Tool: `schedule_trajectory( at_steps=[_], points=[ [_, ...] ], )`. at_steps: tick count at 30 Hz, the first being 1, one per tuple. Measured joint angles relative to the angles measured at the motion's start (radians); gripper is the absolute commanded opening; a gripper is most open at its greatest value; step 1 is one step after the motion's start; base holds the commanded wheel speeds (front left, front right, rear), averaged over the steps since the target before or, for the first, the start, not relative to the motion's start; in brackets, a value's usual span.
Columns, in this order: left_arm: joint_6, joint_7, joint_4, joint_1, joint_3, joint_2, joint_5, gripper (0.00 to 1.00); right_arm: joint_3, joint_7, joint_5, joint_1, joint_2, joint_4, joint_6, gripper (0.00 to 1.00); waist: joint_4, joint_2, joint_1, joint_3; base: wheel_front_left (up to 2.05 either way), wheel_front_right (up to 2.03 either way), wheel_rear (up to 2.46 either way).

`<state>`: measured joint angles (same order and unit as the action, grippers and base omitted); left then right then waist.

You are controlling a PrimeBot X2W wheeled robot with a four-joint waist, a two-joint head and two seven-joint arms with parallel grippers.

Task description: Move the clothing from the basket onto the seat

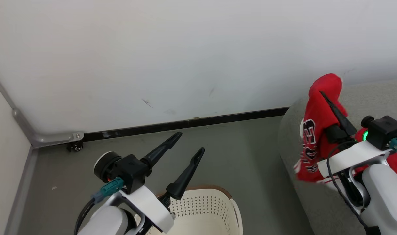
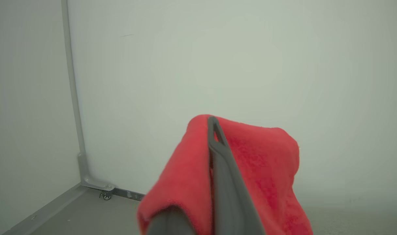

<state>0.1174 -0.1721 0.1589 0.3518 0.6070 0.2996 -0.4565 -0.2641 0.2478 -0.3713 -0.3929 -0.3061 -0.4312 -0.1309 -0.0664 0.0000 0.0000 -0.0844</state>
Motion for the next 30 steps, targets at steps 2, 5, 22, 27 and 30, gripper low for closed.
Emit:
schedule_trajectory(
  at_steps=[2, 5, 22, 27, 30],
  points=[
    [0.003, -0.005, -0.008, 0.0, 0.016, -0.003, -0.007, 1.0, 0.012, 0.0, 0.004, 0.003, -0.01, 0.009, 0.0, 0.0, -0.007, 0.0, 0.0, 0.001, 0.0, 0.0, 0.0],
    [0.004, -0.009, -0.022, 0.0, 0.038, -0.01, -0.018, 1.0, 0.04, 0.0, 0.011, 0.018, -0.021, 0.018, 0.0, 0.0, -0.017, 0.0001, 0.0, 0.003, 0.0, 0.0, 0.0],
    [0.006, -0.031, -0.033, 0.0, 0.101, -0.008, -0.034, 1.0, 0.157, 0.0, 0.034, 0.134, -0.023, 0.086, 0.0, 0.0, -0.095, 0.0, 0.0, 0.011, 0.0, 0.0, 0.0],
    [0.006, -0.031, -0.038, 0.0, 0.139, -0.002, -0.043, 1.0, 0.17, -0.01, 0.057, 0.155, -0.018, 0.112, 0.0, 0.0, -0.122, 0.0, 0.0, 0.013, 0.0, 0.0, 0.0],
    [0.006, -0.032, -0.042, 0.0, 0.161, 0.002, -0.046, 1.0, 0.184, -0.014, 0.066, 0.172, -0.017, 0.127, 0.0, 0.0, -0.14, 0.0, 0.0, 0.015, 0.0, 0.0, 0.0]
  ],
)
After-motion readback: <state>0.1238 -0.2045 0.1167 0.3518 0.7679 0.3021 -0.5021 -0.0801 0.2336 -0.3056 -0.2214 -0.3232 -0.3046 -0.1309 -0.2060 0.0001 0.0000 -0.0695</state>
